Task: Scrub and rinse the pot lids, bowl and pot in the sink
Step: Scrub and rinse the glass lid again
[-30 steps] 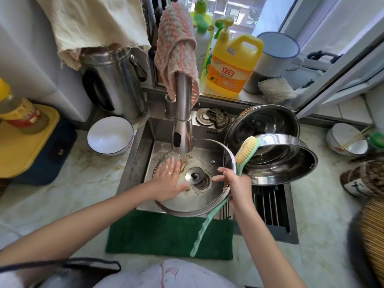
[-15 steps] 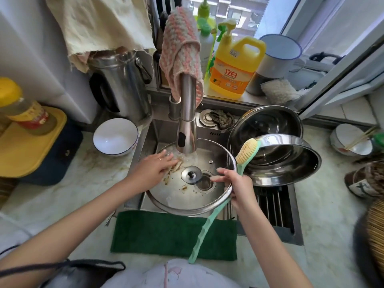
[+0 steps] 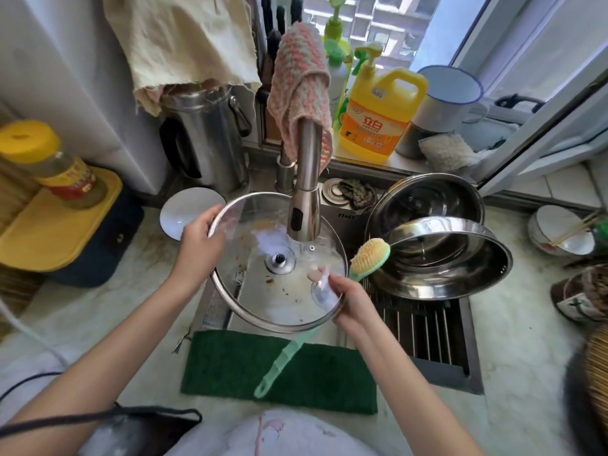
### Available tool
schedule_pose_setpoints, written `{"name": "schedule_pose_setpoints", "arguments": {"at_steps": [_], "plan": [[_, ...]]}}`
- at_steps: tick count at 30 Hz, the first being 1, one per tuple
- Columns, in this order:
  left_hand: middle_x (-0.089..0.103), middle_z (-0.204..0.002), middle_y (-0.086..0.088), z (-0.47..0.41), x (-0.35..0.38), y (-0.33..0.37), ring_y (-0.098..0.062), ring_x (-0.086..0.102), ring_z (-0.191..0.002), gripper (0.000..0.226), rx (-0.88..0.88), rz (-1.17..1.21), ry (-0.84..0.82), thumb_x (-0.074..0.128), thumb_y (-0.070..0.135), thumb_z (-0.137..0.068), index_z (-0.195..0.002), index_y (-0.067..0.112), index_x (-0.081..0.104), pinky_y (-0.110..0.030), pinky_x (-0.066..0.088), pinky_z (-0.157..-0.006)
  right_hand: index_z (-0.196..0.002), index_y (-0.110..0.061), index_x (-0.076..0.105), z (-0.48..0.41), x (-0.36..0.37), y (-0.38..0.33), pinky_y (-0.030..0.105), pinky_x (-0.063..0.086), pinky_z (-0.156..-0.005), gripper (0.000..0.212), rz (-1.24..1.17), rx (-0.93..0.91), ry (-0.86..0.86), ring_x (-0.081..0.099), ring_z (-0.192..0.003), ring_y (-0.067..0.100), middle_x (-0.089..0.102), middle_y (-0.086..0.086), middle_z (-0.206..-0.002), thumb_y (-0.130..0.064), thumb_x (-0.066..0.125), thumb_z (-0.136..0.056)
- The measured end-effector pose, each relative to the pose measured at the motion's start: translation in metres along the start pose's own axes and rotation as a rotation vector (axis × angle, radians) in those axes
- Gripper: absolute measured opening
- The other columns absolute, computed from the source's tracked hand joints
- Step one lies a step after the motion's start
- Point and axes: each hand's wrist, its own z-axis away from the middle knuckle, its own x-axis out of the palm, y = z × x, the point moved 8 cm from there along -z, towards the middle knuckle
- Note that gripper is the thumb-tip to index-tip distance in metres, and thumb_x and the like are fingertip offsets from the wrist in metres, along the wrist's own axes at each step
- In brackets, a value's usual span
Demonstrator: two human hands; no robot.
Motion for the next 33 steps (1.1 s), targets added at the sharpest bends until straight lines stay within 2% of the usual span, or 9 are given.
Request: {"name": "schedule_pose_setpoints", "arguments": {"at_steps": [9, 12, 15, 17, 22, 24, 27, 30, 33], "plan": [[0.052, -0.134, -0.007, -0.01, 0.011, -0.024, -0.023, 0.046, -0.128, 0.047, -0.032, -0.1, 0.047, 0.038, -0.006, -0.092, -0.137, 0.006, 0.045, -0.025, 0.035, -0.104, -0.089, -0.008, 0.066, 0.006, 0.009, -0.039, 0.016, 0.033, -0.042, 0.019, 0.142, -0.377, 0.141, 0.042, -0.057, 0.014, 0.068, 0.009, -0.072, -0.021, 0.054, -0.094], [0.021, -0.156, -0.012, 0.005, 0.037, -0.032, -0.026, 0.017, -0.145, 0.054, -0.054, -0.494, 0.04, 0.036, 0.014, -0.1, -0.15, 0.005, 0.018, -0.029, 0.018, -0.114, -0.084, -0.006, 0.066, 0.016, 0.008, -0.054, 0.015, 0.031, -0.04, 0.022, 0.169, -0.477, 0.228, 0.044, -0.053, 0.014, 0.065, 0.016, -0.072, -0.021, 0.054, -0.094], [-0.018, -0.155, -0.019, 0.028, 0.087, -0.033, -0.032, -0.018, -0.143, 0.065, 0.029, -0.956, -0.16, 0.019, 0.042, -0.1, -0.149, 0.01, -0.011, -0.042, -0.008, -0.117, -0.088, -0.003, 0.066, 0.025, 0.005, -0.062, 0.015, 0.032, -0.04, 0.017, 0.192, -0.502, 0.31, 0.048, -0.047, 0.008, 0.066, 0.014, -0.072, -0.016, 0.057, -0.092], [-0.028, -0.151, -0.011, 0.05, 0.135, -0.036, -0.025, -0.031, -0.138, 0.066, 0.051, -0.848, -0.46, 0.01, 0.051, -0.098, -0.147, 0.017, -0.019, -0.04, -0.017, -0.113, -0.095, 0.0, 0.065, 0.027, 0.004, -0.064, 0.014, 0.034, -0.041, 0.015, 0.208, -0.511, 0.346, 0.051, -0.045, 0.004, 0.066, 0.014, -0.073, -0.012, 0.058, -0.089], [0.035, -0.149, -0.013, 0.021, 0.15, -0.032, -0.024, 0.008, -0.147, 0.063, 0.243, -0.709, -0.528, 0.016, 0.055, -0.097, -0.149, 0.02, 0.025, -0.037, -0.017, -0.114, -0.096, 0.001, 0.064, 0.029, -0.008, -0.065, 0.017, 0.036, -0.043, 0.017, 0.25, -0.493, 0.408, 0.051, -0.043, 0.003, 0.065, 0.017, -0.074, -0.009, 0.061, -0.083], [0.011, -0.158, -0.016, 0.011, 0.14, -0.053, -0.022, -0.011, -0.146, 0.088, 0.121, -0.779, -0.442, 0.005, 0.069, -0.089, -0.144, 0.007, 0.033, -0.039, -0.017, -0.114, -0.093, 0.0, 0.064, 0.029, -0.013, -0.065, 0.019, 0.036, -0.045, 0.013, 0.258, -0.502, 0.425, 0.05, -0.046, 0.008, 0.066, 0.019, -0.075, -0.009, 0.061, -0.084], [-0.023, -0.156, -0.005, 0.046, 0.17, -0.058, -0.02, -0.027, -0.141, 0.078, 0.147, -0.696, -0.579, -0.006, 0.066, -0.088, -0.15, 0.019, -0.014, -0.049, -0.015, -0.115, -0.085, -0.001, 0.066, 0.025, -0.016, -0.068, 0.024, 0.038, -0.049, 0.009, 0.298, -0.531, 0.453, 0.047, -0.051, 0.014, 0.065, 0.021, -0.075, -0.009, 0.062, -0.083], [-0.022, -0.156, 0.012, 0.063, 0.187, -0.037, -0.008, -0.02, -0.143, 0.055, 0.397, -0.505, -0.687, 0.01, 0.048, -0.098, -0.146, 0.04, -0.016, -0.041, -0.017, -0.115, -0.079, -0.006, 0.067, 0.019, -0.015, -0.071, 0.031, 0.042, -0.061, 0.006, 0.369, -0.537, 0.47, 0.052, -0.054, 0.015, 0.069, 0.019, -0.073, -0.011, 0.063, -0.081], [-0.008, -0.159, 0.003, 0.032, 0.166, -0.057, -0.018, -0.013, -0.146, 0.055, 0.246, -0.661, -0.538, 0.014, 0.049, -0.1, -0.148, 0.034, -0.008, -0.042, -0.016, -0.115, -0.081, -0.005, 0.067, 0.014, -0.015, -0.074, 0.033, 0.042, -0.066, 0.009, 0.395, -0.527, 0.447, 0.051, -0.056, 0.017, 0.07, 0.018, -0.071, -0.014, 0.064, -0.08]]}}
